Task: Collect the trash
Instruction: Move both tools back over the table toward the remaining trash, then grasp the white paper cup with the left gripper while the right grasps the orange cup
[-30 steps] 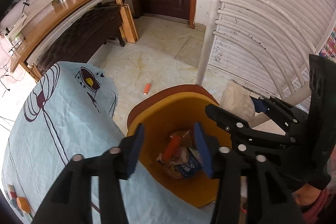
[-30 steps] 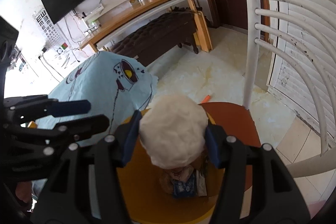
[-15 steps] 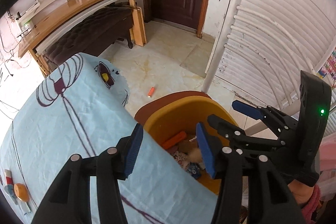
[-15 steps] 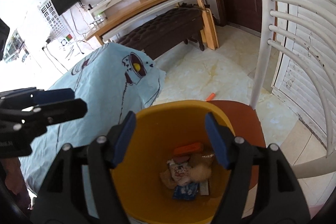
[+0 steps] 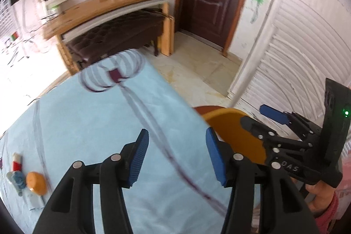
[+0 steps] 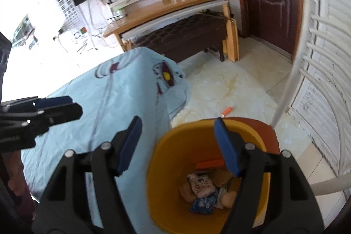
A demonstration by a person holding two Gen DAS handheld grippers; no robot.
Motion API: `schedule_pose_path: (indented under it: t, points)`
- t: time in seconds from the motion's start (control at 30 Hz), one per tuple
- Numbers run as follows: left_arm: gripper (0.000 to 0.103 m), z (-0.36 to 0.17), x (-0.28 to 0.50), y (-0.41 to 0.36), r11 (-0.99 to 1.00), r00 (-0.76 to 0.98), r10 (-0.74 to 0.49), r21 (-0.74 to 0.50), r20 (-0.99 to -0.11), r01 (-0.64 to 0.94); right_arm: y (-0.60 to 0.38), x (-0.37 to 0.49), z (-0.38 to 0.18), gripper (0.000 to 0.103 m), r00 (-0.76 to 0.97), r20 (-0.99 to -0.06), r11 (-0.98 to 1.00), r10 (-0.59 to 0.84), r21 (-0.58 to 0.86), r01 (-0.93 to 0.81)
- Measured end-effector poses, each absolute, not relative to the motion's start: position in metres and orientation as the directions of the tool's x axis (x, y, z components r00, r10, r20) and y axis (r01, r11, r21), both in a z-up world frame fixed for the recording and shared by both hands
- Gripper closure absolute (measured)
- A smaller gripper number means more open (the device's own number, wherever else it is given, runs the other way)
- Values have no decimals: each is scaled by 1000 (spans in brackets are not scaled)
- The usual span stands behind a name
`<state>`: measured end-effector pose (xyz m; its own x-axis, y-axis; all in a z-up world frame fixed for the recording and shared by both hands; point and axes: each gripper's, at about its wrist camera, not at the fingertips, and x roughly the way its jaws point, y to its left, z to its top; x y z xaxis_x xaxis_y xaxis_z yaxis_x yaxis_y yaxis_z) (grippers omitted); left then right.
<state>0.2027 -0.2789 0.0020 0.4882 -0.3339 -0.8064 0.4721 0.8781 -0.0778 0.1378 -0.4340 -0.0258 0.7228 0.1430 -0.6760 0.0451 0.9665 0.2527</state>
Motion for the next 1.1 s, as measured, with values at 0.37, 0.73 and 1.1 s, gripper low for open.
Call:
schedule_pose_path:
  t: [0.37,0.73,1.1]
  points:
    - [47,18,212,-187,928,548,-313,-129,-776,349,-343,159,3,30,707,-676,977,208,183,-113]
    - [46,19,212,-104,967,603,-217,-85,-768,240,-248,174,10,30,655,-705,956,270,116,-269]
    - [43,11,229,-27,989,610,-123,-42,-783,145,-172,192,8,30,595,-738,916,317,77,-393]
